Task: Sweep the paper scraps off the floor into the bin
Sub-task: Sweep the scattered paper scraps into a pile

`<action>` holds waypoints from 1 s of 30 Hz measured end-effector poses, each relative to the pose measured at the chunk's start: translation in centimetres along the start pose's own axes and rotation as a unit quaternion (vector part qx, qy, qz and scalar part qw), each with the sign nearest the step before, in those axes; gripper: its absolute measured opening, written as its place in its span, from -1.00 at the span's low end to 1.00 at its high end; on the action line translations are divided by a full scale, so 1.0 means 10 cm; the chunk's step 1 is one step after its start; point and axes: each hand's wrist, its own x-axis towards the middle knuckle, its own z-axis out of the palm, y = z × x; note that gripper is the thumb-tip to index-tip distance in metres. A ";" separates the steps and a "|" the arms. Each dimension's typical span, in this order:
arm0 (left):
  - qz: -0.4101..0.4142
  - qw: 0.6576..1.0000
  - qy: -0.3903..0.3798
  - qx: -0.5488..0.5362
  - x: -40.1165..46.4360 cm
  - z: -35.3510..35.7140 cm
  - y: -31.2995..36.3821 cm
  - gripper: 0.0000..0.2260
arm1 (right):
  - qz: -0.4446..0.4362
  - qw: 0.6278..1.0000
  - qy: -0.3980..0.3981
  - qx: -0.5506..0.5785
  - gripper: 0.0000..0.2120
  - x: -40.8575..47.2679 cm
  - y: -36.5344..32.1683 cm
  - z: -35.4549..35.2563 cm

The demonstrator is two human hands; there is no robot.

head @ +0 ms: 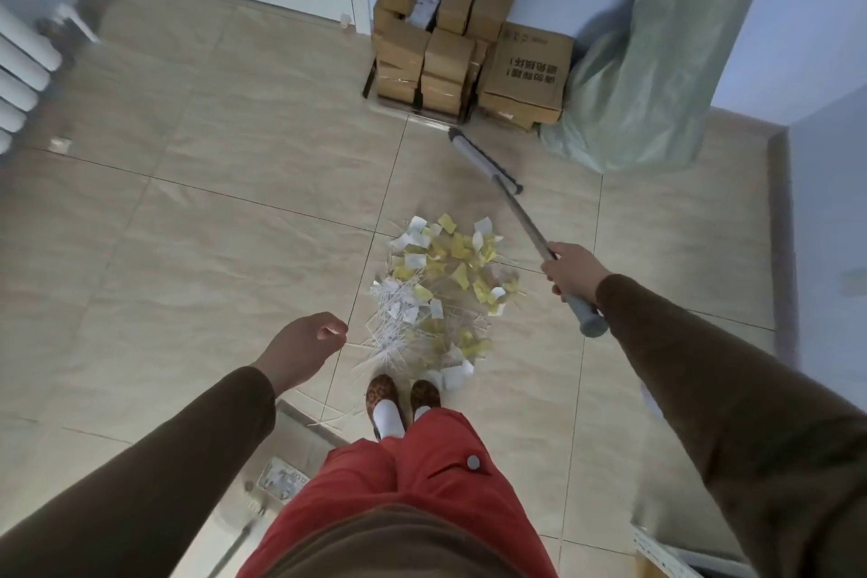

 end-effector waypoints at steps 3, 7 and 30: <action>-0.003 1.000 -0.009 0.015 -0.06 0.09 -0.11 -0.88 | 0.028 0.993 -0.004 -0.119 -0.73 0.16 0.10 0.23; -0.006 1.000 -0.015 0.023 -0.18 0.25 -0.15 -0.88 | 0.036 0.990 -0.039 -0.129 -0.71 -0.21 0.35 0.79; 0.027 0.999 0.018 0.033 -1.85 1.83 0.05 -0.85 | 0.058 0.997 -0.034 0.025 -0.62 -1.75 2.58 1.05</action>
